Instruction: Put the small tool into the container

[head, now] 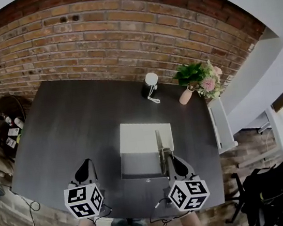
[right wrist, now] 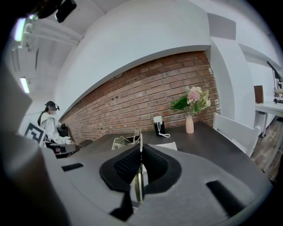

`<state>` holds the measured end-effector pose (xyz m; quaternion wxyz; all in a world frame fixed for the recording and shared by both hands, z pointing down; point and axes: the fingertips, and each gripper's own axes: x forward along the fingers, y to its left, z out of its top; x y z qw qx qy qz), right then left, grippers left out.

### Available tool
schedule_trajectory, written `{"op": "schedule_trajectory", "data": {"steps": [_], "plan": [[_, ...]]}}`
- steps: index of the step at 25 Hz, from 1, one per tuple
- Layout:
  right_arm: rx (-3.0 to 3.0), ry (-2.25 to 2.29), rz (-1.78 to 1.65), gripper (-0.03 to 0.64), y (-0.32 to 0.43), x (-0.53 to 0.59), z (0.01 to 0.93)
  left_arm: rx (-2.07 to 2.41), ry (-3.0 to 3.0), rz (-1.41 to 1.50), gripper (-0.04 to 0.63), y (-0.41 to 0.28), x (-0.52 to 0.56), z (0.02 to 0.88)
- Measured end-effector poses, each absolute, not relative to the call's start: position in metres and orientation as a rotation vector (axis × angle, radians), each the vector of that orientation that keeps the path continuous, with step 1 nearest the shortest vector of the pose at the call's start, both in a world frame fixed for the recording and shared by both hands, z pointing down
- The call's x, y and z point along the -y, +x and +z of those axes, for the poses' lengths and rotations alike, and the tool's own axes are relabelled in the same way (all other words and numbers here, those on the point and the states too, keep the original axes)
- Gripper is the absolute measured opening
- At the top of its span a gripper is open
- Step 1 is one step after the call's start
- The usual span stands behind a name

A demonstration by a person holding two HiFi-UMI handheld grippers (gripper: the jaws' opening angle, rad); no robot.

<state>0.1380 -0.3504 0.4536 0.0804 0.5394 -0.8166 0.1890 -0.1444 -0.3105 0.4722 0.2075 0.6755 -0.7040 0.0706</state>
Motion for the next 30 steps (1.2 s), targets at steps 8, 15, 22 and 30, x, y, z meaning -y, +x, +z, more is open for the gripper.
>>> {"op": "schedule_trajectory", "data": {"steps": [8, 15, 22, 30], "plan": [[2.509, 1.372, 0.487, 0.008, 0.115, 0.361, 0.477, 1.985, 1.794, 0.227, 0.002, -0.162, 0.298, 0.505], [2.573, 1.005, 0.336, 0.008, 0.09, 0.359, 0.488, 2.001, 1.739, 0.22, 0.002, -0.172, 0.288, 0.522], [2.572, 0.689, 0.168, 0.008, 0.07, 0.347, 0.507, 2.022, 1.69, 0.215, 0.002, -0.183, 0.276, 0.536], [2.537, 0.433, -0.012, 0.009, 0.059, 0.337, 0.518, 2.038, 1.643, 0.212, 0.002, -0.191, 0.265, 0.55]]}}
